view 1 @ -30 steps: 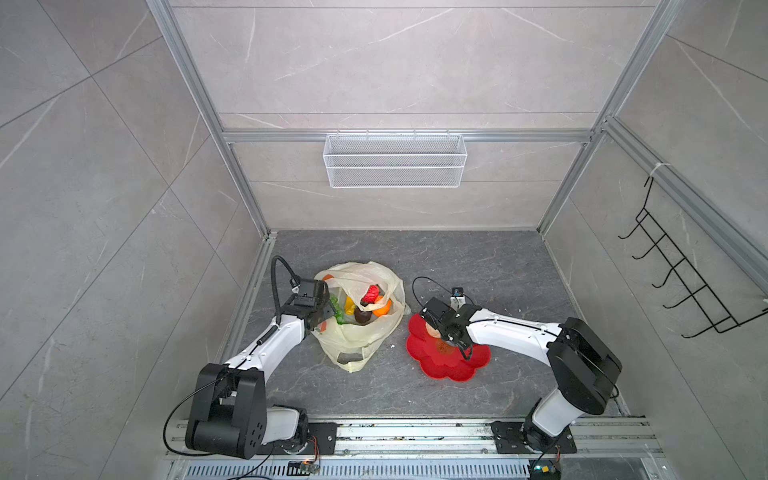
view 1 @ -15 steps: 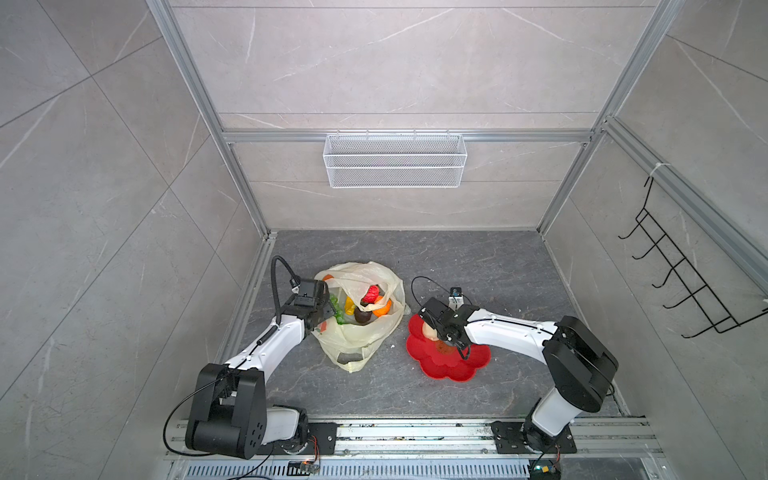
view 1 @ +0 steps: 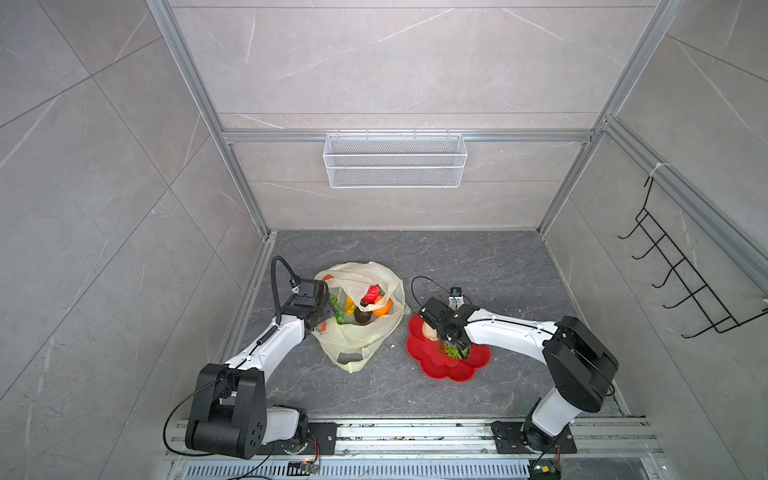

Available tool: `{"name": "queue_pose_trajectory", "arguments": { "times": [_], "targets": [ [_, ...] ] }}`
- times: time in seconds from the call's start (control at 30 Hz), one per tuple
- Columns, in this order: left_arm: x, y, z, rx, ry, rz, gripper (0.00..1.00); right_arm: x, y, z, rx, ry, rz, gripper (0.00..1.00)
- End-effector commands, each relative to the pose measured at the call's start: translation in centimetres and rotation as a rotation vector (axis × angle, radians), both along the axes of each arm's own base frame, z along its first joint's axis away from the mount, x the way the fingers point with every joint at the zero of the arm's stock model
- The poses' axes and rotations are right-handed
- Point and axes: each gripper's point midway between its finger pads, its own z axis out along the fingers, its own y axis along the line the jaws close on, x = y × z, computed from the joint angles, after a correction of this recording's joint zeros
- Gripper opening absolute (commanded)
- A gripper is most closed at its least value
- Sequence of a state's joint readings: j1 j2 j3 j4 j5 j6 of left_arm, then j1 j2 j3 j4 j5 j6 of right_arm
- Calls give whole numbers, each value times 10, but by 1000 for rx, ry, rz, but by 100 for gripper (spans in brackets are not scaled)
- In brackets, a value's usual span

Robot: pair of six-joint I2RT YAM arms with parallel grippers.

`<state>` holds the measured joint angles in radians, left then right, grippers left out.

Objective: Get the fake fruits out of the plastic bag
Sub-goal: 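Open the right gripper and lift it away from the plate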

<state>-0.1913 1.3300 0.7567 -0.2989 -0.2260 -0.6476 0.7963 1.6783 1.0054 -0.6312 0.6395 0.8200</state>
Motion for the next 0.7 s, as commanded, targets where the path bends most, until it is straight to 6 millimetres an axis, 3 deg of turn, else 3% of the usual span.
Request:
{"name": "queue_pose_trajectory", "arguments": {
  "times": [0.0, 0.23, 0.37, 0.53, 0.67],
  "targets": [
    [2, 0, 7, 9, -29, -13, 70, 0, -1, 17, 25, -26, -12, 80],
    [4, -5, 6, -9, -31, -31, 70, -3, -4, 49, 56, -63, 1, 80],
    [7, -10, 8, -27, -45, -56, 68, -5, 13, 79, 126, -108, 67, 79],
    [12, -25, 13, -62, -77, -126, 62, -10, 91, 120, 210, -189, 288, 77],
    [15, -37, 21, -56, -109, -183, 58, -18, 165, 119, 324, -143, 452, 76]
  ]
}}
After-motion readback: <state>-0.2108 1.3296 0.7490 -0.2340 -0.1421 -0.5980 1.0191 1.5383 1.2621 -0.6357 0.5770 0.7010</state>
